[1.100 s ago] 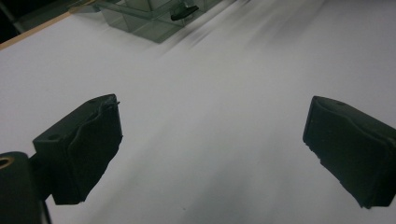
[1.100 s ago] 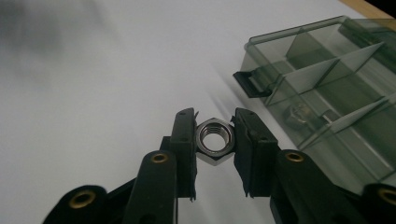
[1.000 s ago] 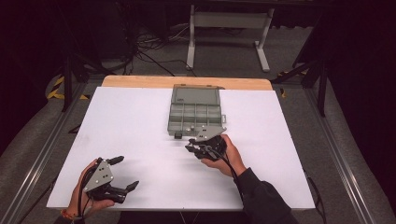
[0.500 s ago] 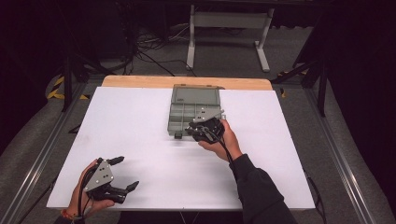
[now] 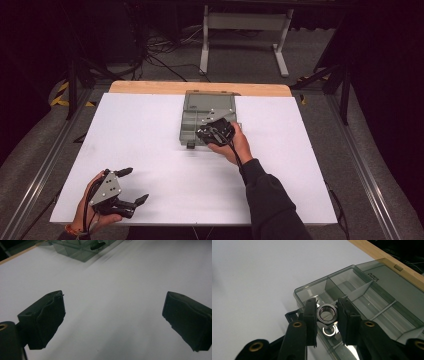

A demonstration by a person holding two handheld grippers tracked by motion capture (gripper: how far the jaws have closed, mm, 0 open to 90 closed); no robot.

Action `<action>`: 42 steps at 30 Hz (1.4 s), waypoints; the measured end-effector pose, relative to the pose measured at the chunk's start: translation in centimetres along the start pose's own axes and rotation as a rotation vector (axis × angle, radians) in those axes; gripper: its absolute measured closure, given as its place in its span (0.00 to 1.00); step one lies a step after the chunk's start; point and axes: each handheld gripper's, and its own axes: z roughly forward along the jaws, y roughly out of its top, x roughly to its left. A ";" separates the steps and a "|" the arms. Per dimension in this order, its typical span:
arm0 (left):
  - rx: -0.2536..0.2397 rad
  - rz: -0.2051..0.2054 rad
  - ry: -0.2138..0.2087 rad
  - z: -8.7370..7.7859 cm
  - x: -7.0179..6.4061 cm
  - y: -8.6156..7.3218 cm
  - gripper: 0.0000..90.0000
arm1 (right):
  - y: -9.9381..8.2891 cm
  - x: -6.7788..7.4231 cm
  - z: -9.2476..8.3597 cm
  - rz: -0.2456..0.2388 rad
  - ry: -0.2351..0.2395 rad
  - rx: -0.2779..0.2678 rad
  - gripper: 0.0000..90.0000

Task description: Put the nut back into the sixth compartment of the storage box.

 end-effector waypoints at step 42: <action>-0.006 -0.005 -0.009 -0.1 0.1 0.0 0.06 | 0.1 -1.3 2.8 0.054 -0.045 0.060 0.78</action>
